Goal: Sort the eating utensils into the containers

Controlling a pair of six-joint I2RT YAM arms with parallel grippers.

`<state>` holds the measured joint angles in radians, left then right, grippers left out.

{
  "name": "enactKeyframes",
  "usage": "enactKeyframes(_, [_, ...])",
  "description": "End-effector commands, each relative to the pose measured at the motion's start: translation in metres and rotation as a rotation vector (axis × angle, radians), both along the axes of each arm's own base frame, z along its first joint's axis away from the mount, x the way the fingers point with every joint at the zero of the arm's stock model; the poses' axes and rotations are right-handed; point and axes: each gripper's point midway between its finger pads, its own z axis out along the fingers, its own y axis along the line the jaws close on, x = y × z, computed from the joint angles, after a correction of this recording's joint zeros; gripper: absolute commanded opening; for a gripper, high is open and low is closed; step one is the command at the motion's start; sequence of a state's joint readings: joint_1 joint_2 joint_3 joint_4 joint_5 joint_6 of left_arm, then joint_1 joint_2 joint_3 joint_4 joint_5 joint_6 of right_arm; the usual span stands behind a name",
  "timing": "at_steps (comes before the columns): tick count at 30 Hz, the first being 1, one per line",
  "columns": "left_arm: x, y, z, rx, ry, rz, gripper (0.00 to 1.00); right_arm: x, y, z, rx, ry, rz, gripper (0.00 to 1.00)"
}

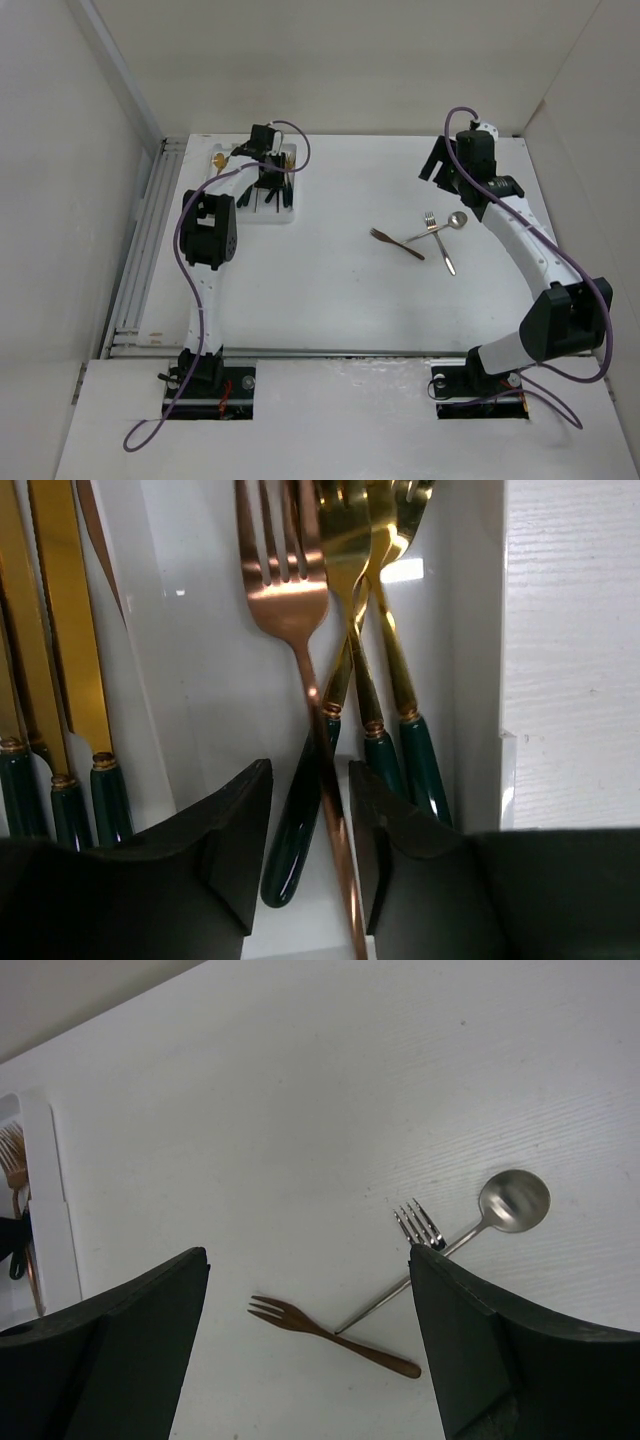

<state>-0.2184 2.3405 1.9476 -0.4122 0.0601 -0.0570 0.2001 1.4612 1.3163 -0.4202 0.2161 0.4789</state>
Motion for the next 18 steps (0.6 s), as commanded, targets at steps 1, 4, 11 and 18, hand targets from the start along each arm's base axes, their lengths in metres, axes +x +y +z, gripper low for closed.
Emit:
enactKeyframes(1, [-0.003, -0.001, 0.012, -0.033, -0.001, 0.022, 0.35, -0.003, 0.005, 0.024, 0.006, -0.057, -0.001, 0.87])
enactKeyframes(4, [0.003, -0.002, 0.033, -0.043, -0.046, 0.035, 0.39, -0.005, 0.005, 0.027, 0.008, -0.066, -0.001, 0.87])
enactKeyframes(11, [0.013, -0.004, 0.071, -0.062, -0.101, 0.041, 0.39, -0.011, 0.002, 0.031, 0.006, -0.078, -0.009, 0.87])
enactKeyframes(18, [0.003, -0.003, 0.109, -0.075, -0.147, 0.026, 0.39, -0.021, 0.001, 0.031, 0.001, -0.077, -0.007, 0.87])
